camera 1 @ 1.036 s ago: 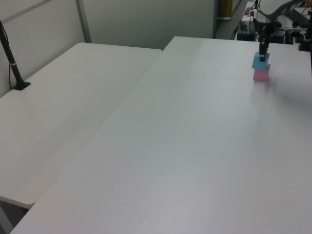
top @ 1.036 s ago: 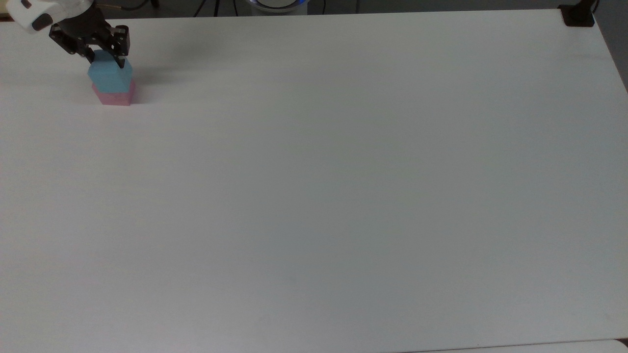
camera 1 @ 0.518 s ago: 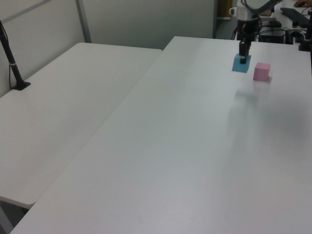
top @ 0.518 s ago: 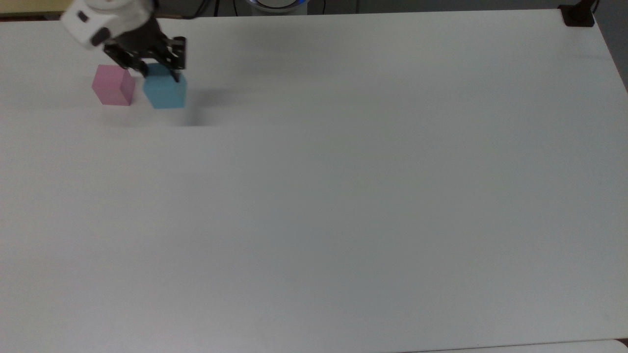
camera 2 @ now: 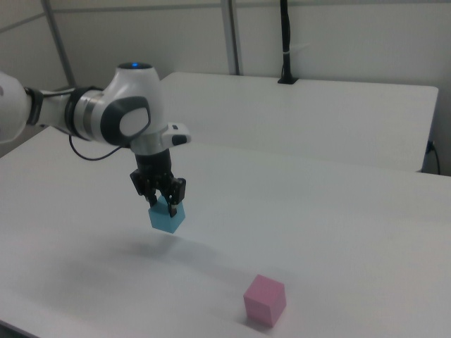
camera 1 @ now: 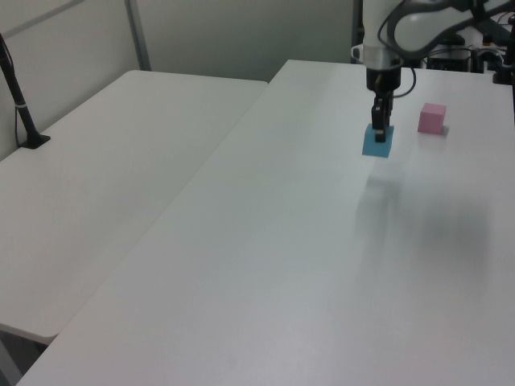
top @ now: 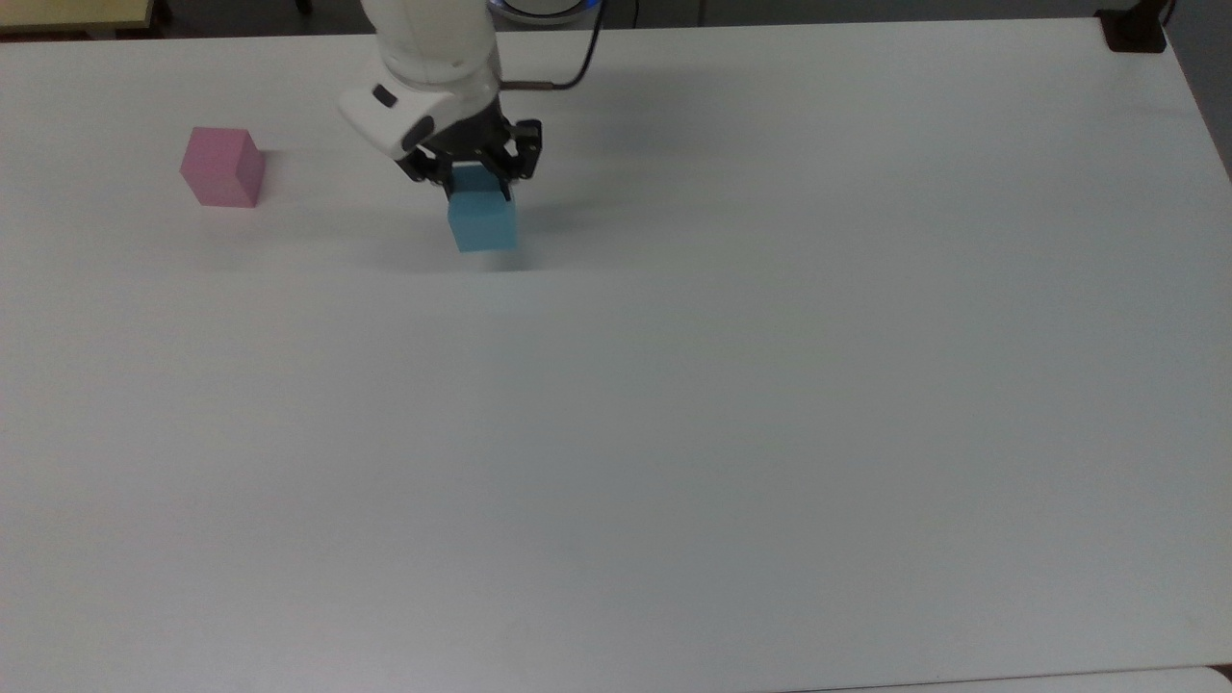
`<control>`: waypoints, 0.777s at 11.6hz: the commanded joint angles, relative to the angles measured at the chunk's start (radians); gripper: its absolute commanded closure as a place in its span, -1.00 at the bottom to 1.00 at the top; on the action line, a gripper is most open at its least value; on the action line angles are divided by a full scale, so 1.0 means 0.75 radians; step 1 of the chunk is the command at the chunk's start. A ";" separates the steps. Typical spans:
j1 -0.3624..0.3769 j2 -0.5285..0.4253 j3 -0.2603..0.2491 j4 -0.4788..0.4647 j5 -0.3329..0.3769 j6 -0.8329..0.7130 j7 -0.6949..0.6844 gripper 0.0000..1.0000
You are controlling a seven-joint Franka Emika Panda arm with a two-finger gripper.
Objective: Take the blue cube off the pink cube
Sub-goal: 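Lift the light-blue cube off the pink cube and carry it aside, then lower the light-blue cube onto the table and open the gripper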
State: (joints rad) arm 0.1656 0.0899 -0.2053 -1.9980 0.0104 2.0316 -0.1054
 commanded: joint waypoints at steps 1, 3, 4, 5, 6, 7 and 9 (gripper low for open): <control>0.063 0.072 -0.017 -0.120 -0.004 0.273 0.097 0.39; 0.068 0.117 -0.015 -0.116 -0.006 0.334 0.134 0.39; 0.068 0.123 -0.015 -0.114 -0.006 0.339 0.134 0.39; 0.068 0.130 -0.017 -0.112 -0.006 0.337 0.134 0.22; 0.062 0.130 -0.017 -0.107 -0.006 0.327 0.136 -0.73; 0.059 0.130 -0.017 -0.107 -0.006 0.322 0.161 -1.00; 0.049 0.113 -0.017 -0.067 -0.006 0.266 0.194 -1.00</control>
State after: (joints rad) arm 0.1998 0.1859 -0.2101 -2.0749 0.0103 2.2664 -0.0009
